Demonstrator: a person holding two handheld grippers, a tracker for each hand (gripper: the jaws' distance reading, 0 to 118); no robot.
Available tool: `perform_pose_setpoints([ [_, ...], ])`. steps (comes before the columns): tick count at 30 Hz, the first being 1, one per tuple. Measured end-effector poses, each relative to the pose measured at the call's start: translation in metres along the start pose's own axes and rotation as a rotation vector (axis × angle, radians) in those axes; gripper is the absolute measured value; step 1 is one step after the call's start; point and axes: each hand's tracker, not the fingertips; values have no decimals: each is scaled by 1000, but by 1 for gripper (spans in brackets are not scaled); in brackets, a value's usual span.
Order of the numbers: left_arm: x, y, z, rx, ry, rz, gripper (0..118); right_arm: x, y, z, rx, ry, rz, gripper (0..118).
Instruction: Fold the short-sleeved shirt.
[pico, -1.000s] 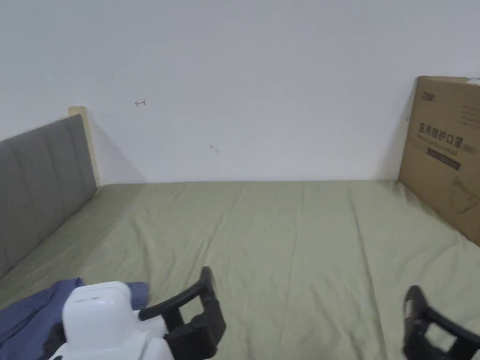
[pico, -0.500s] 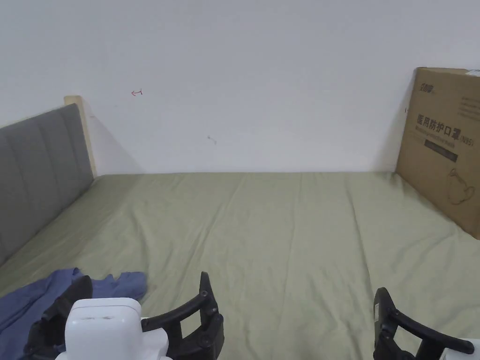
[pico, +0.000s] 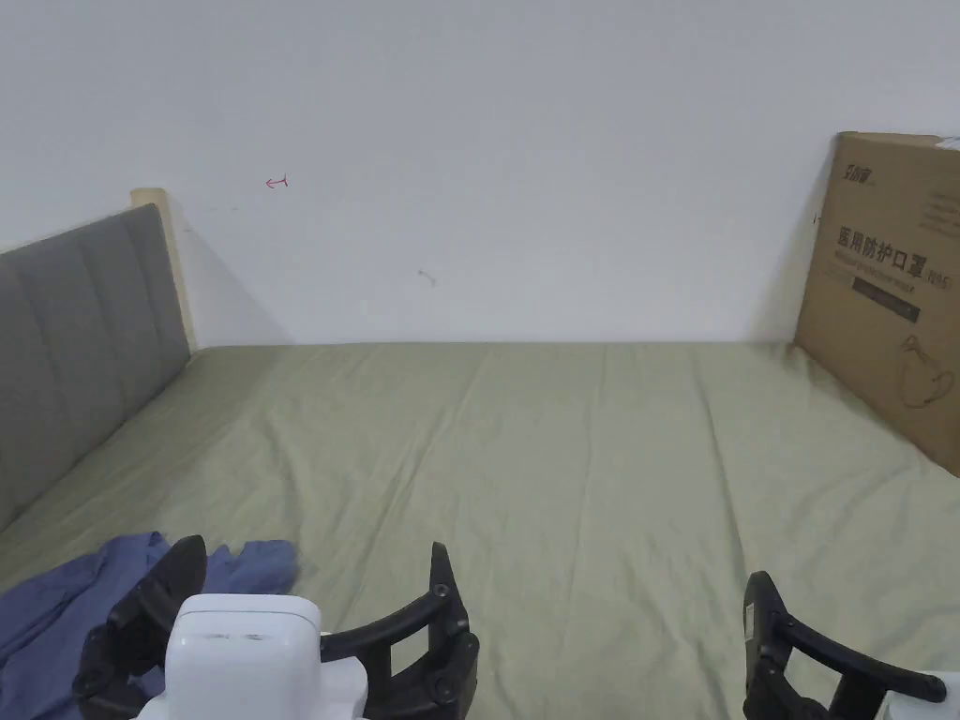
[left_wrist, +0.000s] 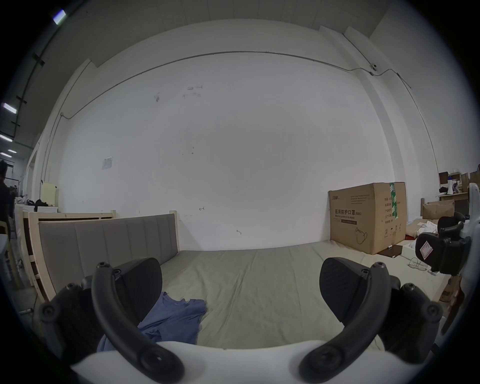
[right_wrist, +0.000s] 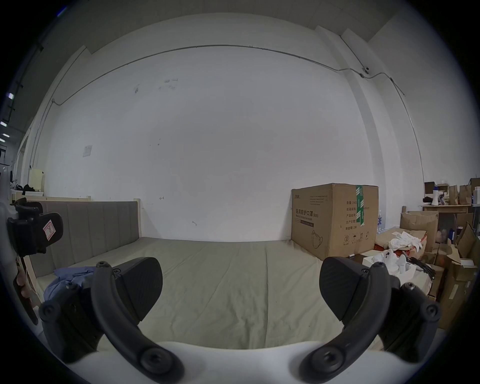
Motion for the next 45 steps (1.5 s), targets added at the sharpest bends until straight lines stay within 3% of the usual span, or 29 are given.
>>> perform_pose_setpoints([
  [19,2,0,-4,-8,-19,-29,118,0,4,0,54,-14,1,118],
  [32,2,0,-10,-55,-30,-5,118,4,4,-5,7,45,-26,118],
  [34,1,-1,-10,-66,-33,0,118,2,5,-7,-53,13,-6,118],
  [42,2,0,-7,-53,-48,-4,118,2,3,-2,-18,3,8,118],
  [44,3,1,-4,-41,-45,-22,109,1,4,0,-12,0,21,109],
  [45,4,2,-3,-33,-49,-34,82,1,5,0,-7,2,22,71],
])
